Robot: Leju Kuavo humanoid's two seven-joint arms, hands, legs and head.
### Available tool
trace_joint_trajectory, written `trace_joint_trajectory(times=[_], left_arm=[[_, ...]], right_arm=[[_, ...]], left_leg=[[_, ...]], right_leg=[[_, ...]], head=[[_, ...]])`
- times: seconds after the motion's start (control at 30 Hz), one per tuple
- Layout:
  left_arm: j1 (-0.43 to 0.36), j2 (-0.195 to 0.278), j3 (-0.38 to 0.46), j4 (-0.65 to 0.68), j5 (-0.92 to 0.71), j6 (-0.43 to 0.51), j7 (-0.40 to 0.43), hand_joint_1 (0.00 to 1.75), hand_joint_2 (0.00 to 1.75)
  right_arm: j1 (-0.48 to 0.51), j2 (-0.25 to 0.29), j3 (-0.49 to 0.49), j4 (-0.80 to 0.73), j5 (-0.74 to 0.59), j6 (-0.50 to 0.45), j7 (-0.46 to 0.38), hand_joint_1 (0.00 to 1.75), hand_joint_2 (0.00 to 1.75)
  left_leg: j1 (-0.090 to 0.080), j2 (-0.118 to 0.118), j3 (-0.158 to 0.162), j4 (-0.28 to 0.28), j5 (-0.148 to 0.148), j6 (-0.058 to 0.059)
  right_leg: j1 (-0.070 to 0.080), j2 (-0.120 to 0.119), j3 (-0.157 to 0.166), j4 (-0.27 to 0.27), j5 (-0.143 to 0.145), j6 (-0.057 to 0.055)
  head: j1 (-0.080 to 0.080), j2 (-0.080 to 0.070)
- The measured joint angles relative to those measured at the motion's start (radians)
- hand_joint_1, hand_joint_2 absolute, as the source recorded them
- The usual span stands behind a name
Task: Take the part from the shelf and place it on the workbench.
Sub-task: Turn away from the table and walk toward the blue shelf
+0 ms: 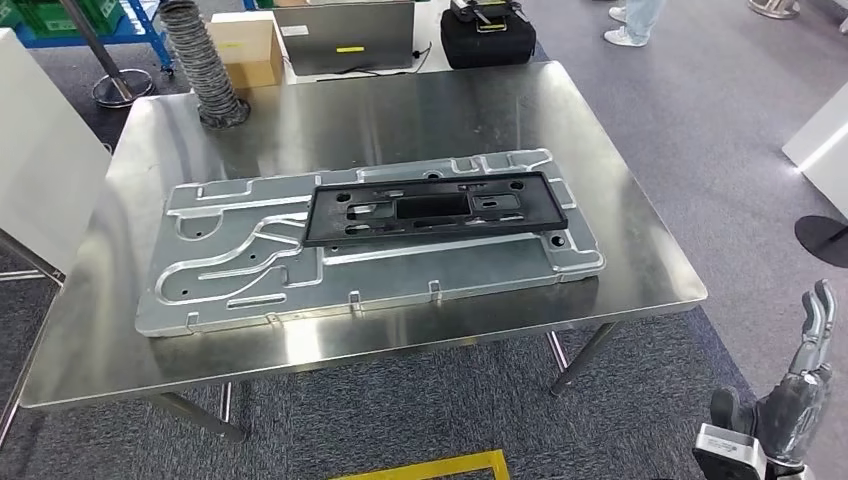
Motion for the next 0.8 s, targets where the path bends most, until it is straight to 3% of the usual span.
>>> trace_joint_trajectory(times=[0.07,0.1,0.17,0.23,0.27,0.3,0.33,0.4,0.47,0.5,0.57,0.6,0.63,0.67,0.73,0.77,0.8], left_arm=[[0.002,0.000,0.000,0.000,-0.002,-0.001,-0.001,0.00,0.00],[0.004,0.000,0.000,0.000,-0.003,-0.001,-0.001,0.00,0.00],[0.006,0.000,0.000,0.000,-0.005,-0.001,-0.002,0.00,0.00],[0.006,0.000,0.000,0.000,-0.006,-0.002,-0.002,0.00,0.00],[0.007,0.000,0.000,0.000,-0.007,-0.003,-0.002,0.00,0.00],[0.008,0.000,0.000,0.000,-0.009,-0.003,-0.002,0.00,0.00],[0.009,0.000,0.000,0.000,-0.010,-0.004,-0.002,0.00,0.00],[0.010,0.000,0.000,0.000,-0.011,-0.003,-0.002,0.00,0.00],[0.009,-0.002,0.000,0.000,-0.011,0.000,-0.003,0.00,0.00],[0.009,-0.003,0.000,0.000,-0.010,0.002,-0.004,0.00,0.00],[0.010,-0.003,0.000,0.000,-0.007,0.006,-0.006,0.00,0.00],[0.011,-0.003,0.000,0.000,-0.005,0.007,-0.007,0.00,0.00],[0.011,-0.003,0.001,0.000,-0.004,0.008,-0.006,0.00,0.00],[0.012,-0.002,0.001,0.000,-0.004,0.008,-0.006,0.00,0.00],[0.012,-0.002,0.001,0.000,-0.005,0.009,-0.006,0.00,0.00],[0.012,-0.002,0.001,0.000,-0.006,0.008,-0.006,0.00,0.00],[0.011,-0.002,0.001,0.000,-0.008,0.008,-0.006,0.00,0.00]], right_arm=[[0.006,0.001,-0.005,0.000,-0.004,0.006,-0.001,0.00,0.00],[0.009,0.002,-0.007,0.001,-0.010,0.007,-0.001,0.00,0.00],[0.014,0.002,-0.012,0.002,-0.026,0.008,-0.001,0.00,0.00],[0.016,0.002,-0.015,0.003,-0.048,0.009,-0.001,0.00,0.00],[0.016,0.002,-0.015,0.004,-0.061,0.010,-0.001,0.00,0.00],[0.017,0.002,-0.015,0.005,-0.075,0.013,-0.001,0.00,0.00],[0.017,0.002,-0.015,0.007,-0.085,0.015,-0.001,0.00,0.00],[0.015,0.002,-0.014,0.010,-0.091,0.018,-0.001,0.00,0.00],[0.013,0.002,-0.013,0.012,-0.088,0.020,-0.001,0.00,0.00],[0.010,0.002,-0.013,0.015,-0.086,0.021,-0.002,0.00,0.00],[0.002,0.004,-0.013,0.028,-0.079,0.024,-0.002,0.00,0.00],[-0.002,0.008,-0.015,0.038,-0.071,0.025,-0.002,0.00,0.00],[-0.006,0.013,-0.017,0.051,-0.060,0.024,-0.001,0.00,0.00],[-0.007,0.020,-0.019,0.062,-0.047,0.022,-0.001,0.00,0.00],[-0.009,0.038,-0.032,0.090,-0.015,0.019,-0.001,0.00,0.00],[-0.012,0.051,-0.045,0.107,0.001,0.019,0.000,0.00,0.00],[-0.016,0.066,-0.063,0.130,0.016,0.021,0.000,0.00,0.00]], left_leg=[[-0.001,-0.008,-0.012,-0.003,0.012,0.018],[-0.001,-0.012,-0.021,-0.003,0.022,0.027],[0.001,-0.018,-0.047,-0.005,0.047,0.040],[-0.001,-0.025,-0.079,-0.002,0.072,0.045],[-0.002,-0.027,-0.096,0.000,0.084,0.045],[-0.004,-0.030,-0.112,0.003,0.095,0.044],[-0.005,-0.032,-0.127,0.006,0.104,0.043],[-0.007,-0.037,-0.151,0.012,0.121,0.039],[-0.007,-0.040,-0.162,0.013,0.138,0.031],[-0.005,-0.040,-0.164,0.011,0.147,0.025],[-0.002,-0.041,-0.166,0.005,0.164,0.012],[-0.001,-0.041,-0.171,0.008,0.159,0.006],[-0.001,-0.041,-0.179,0.025,0.134,0.001],[0.000,-0.039,-0.191,0.061,0.091,-0.004],[0.005,-0.034,-0.221,0.182,-0.016,-0.013],[0.007,-0.032,-0.230,0.243,-0.045,-0.018],[0.009,-0.031,-0.229,0.286,-0.047,-0.022]], right_leg=[[-0.004,-0.006,-0.002,0.001,0.009,0.013],[-0.006,-0.003,-0.007,0.011,-0.006,0.019],[-0.009,0.010,-0.034,0.085,-0.092,0.029],[-0.011,0.016,-0.066,0.215,-0.189,0.034],[-0.011,0.017,-0.070,0.266,-0.206,0.035],[-0.011,0.017,-0.059,0.287,-0.198,0.033],[-0.011,0.019,-0.032,0.272,-0.175,0.030],[-0.006,0.026,0.072,0.140,-0.133,0.014],[0.002,0.033,0.164,-0.002,-0.134,0.001],[0.006,0.035,0.184,-0.038,-0.141,-0.003],[0.008,0.033,0.182,-0.052,-0.126,-0.008],[0.007,0.029,0.176,-0.058,-0.116,-0.014],[0.003,0.025,0.167,-0.063,-0.102,-0.019],[0.000,0.021,0.155,-0.067,-0.087,-0.024],[0.000,0.015,0.123,-0.066,-0.063,-0.028],[0.000,0.012,0.105,-0.063,-0.051,-0.027],[0.000,0.010,0.087,-0.059,-0.039,-0.025]], head=[[0.000,0.000],[0.000,0.000],[0.000,0.000],[0.000,0.000],[0.000,0.000],[0.000,0.000],[0.000,0.000],[0.000,0.000],[0.000,0.000],[0.000,0.000],[0.000,0.000],[0.000,0.000],[0.000,0.000],[0.000,0.000],[0.000,0.000],[0.000,0.000],[0.000,0.000]])
